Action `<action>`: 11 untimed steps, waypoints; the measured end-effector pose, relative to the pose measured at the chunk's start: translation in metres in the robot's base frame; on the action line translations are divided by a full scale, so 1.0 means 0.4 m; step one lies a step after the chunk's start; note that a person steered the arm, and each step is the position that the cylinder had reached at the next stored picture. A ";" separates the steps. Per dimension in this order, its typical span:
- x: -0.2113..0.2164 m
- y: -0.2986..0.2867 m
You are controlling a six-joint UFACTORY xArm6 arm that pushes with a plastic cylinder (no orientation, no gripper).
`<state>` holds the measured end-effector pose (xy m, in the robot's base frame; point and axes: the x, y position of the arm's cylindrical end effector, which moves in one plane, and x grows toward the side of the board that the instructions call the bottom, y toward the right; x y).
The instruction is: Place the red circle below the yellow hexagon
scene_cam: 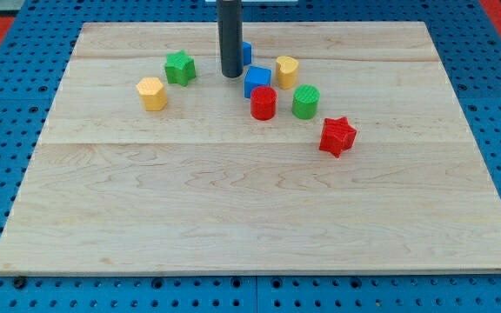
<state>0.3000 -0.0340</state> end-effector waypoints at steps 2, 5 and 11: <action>-0.030 0.094; 0.174 0.132; 0.391 0.020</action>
<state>0.4563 -0.0261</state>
